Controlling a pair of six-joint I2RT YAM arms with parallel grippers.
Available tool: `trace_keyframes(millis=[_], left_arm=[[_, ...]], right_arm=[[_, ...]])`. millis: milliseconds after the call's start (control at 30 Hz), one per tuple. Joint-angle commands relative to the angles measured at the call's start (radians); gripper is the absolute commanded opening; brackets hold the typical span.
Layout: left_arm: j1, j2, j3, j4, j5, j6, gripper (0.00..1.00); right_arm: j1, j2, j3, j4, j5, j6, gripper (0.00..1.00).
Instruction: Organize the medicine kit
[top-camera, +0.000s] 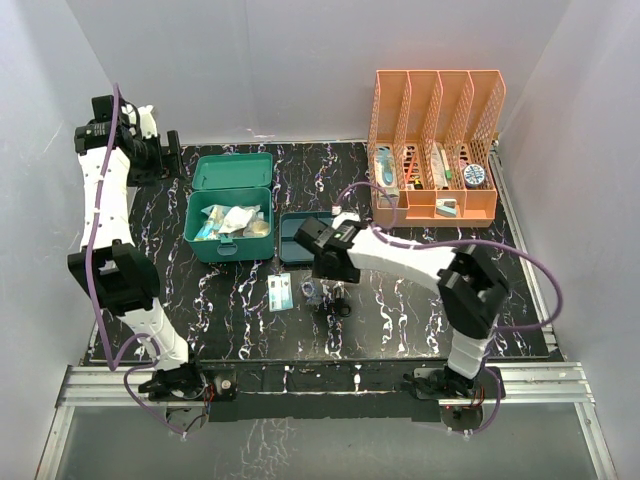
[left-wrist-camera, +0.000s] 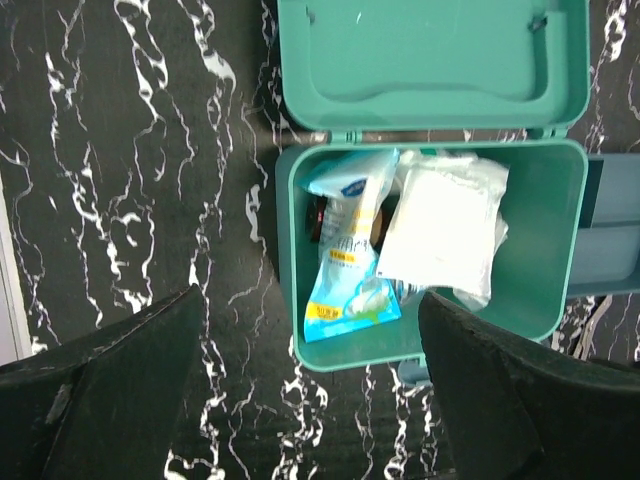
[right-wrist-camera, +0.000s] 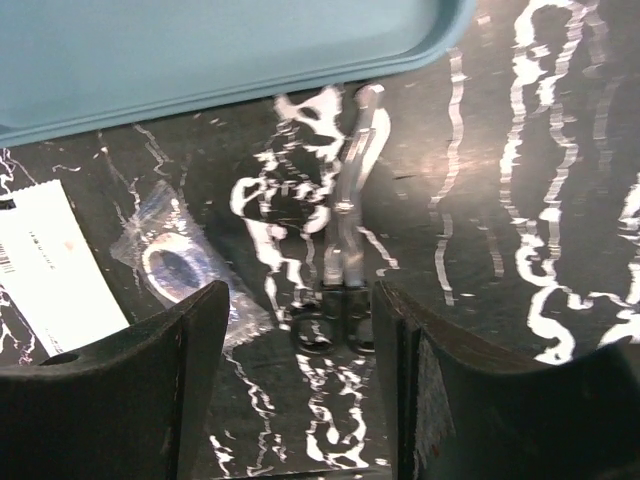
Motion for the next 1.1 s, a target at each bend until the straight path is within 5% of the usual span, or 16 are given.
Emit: trace_keyframes(millis=[0,367,667,1067], left_arm=[[0.002,-0.026,0.028,-0.083,0.003,0.035,0.87],[0.009,0.013,0.116,-0.172,0.032,0.058,0.86],[0.009,0.089,0.214,-0.239,0.052,0.065,0.85],[0.009,0.105,0.225,-0.275,0.051,0.064,0.84]], right_arm=[[0.046,0.108,0.102,-0.046,-0.032,0.102,0.56],[0.082,0.100,0.032,-0.037,-0.021,0.190,0.55],[0.064,0.086,0.104,-0.088,0.012,0.151,0.57],[0.012,-0.036,0.000,-0.040,-0.021,0.092,0.58]])
